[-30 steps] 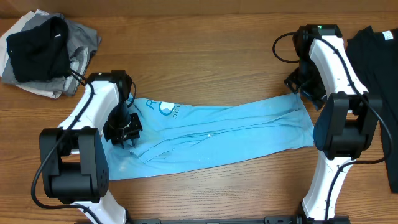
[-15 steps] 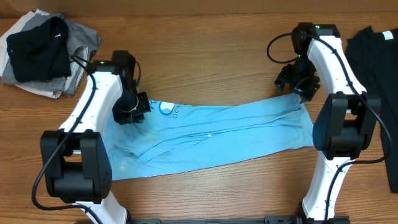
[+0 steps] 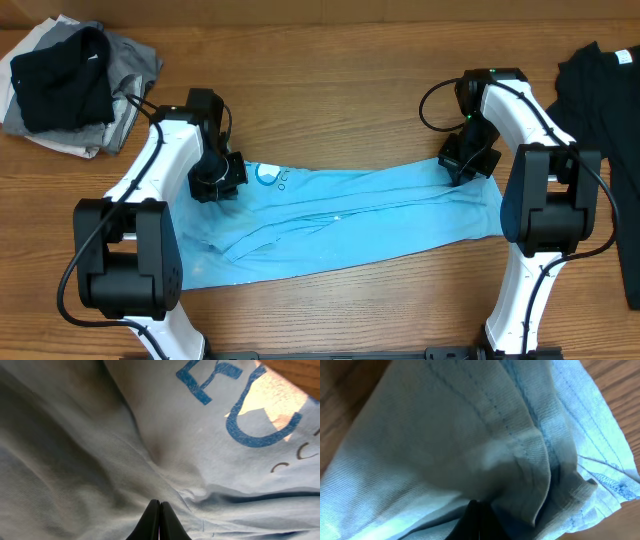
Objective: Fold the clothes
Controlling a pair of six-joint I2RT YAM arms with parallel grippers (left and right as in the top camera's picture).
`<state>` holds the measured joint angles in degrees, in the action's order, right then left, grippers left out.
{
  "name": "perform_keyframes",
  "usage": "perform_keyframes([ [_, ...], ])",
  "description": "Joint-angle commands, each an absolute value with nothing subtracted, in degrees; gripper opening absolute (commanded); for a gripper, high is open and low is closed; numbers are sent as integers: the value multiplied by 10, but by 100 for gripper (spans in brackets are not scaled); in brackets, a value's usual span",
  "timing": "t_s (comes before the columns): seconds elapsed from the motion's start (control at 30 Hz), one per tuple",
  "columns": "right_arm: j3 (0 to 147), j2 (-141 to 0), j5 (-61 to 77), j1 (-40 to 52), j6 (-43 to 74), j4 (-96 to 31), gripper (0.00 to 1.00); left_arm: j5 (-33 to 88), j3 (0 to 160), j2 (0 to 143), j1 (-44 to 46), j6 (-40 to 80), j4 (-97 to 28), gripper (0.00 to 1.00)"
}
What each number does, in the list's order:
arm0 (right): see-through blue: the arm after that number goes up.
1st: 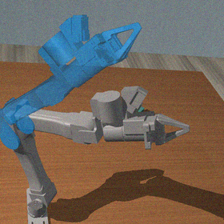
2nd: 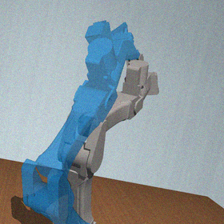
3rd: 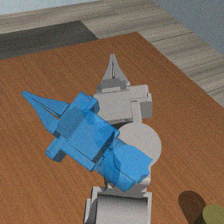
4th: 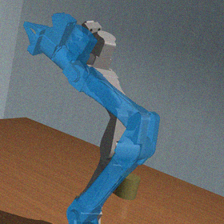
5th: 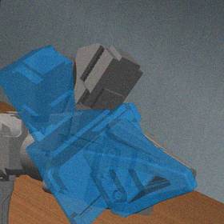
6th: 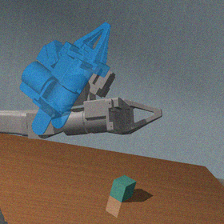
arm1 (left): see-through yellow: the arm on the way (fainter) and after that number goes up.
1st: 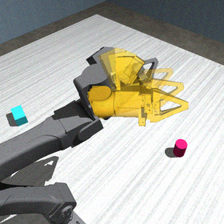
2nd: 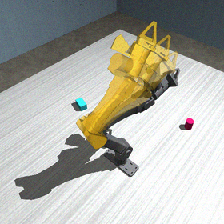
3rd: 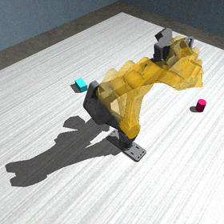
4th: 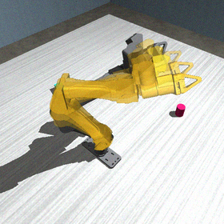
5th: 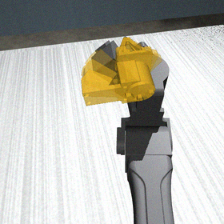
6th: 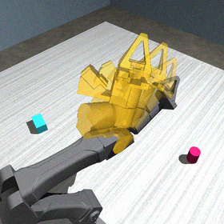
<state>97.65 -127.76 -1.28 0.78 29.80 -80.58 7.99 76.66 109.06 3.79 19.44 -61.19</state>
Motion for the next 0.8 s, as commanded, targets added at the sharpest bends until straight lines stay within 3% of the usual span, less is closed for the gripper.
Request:
perform_keyframes([
  [0.0, 974, -1263, -7, 7, 304, -821, 4, 90, 736, 1094, 41, 193, -595, 4],
  [0.43, 973, -1263, -67, 7, 304, -876, 4, 83, 651, 1094, 41, 193, -520, 4],
  [0.77, 873, -1263, -68, -11, 304, -753, 4, 46, 647, 1094, 28, 195, -540, 4],
])
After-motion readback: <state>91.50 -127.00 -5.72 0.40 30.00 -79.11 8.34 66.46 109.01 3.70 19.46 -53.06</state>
